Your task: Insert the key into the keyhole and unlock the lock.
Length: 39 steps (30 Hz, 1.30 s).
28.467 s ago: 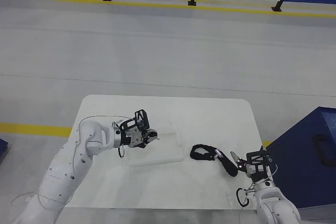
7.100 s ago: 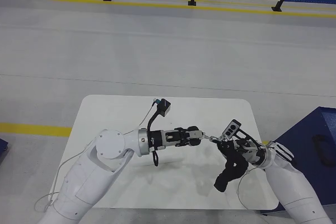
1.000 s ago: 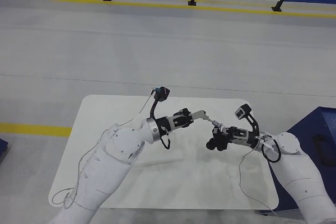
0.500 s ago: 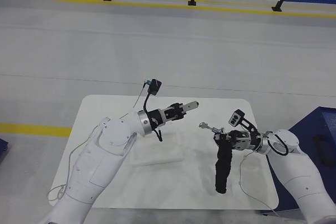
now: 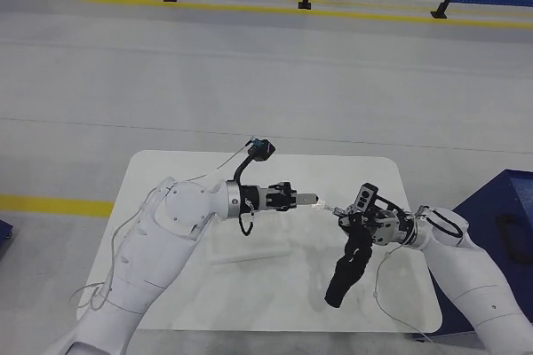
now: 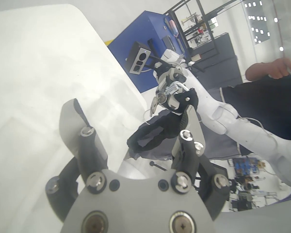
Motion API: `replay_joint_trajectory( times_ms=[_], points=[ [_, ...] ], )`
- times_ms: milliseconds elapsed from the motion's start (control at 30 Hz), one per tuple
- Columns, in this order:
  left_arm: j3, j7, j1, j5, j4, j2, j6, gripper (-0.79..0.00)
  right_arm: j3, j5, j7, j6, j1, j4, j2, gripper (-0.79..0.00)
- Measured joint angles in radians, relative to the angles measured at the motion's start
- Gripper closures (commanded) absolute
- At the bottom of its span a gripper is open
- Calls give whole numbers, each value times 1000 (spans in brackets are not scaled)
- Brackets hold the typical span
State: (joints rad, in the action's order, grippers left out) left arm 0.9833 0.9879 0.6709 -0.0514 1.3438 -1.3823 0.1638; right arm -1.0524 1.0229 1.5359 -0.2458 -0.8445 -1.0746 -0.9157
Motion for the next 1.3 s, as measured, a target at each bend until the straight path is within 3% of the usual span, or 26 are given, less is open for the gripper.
replay_joint_trajectory(
  times_ms=[167,433,467,567,600,1000,1300],
  points=[
    [-25,26,-22,123,-55,-14,-4,-366,39,15,0,22,7,-11,18,0],
    [-46,57,-46,174,-98,-21,36,-259,92,116,0,-24,19,-24,42,0],
    [-47,63,-46,179,-99,-21,40,-222,98,124,0,-28,21,-25,45,0],
    [-50,77,-46,190,-96,-21,54,-12,116,149,0,-34,26,-26,53,0],
    [-51,79,-47,188,-94,-21,59,0,122,156,0,-36,28,-26,55,0],
    [-56,104,-40,153,-53,-13,135,0,228,275,0,-38,48,-56,85,0],
    [-37,137,-23,161,-14,-1,224,0,387,447,0,-39,86,-101,121,0]
  ],
)
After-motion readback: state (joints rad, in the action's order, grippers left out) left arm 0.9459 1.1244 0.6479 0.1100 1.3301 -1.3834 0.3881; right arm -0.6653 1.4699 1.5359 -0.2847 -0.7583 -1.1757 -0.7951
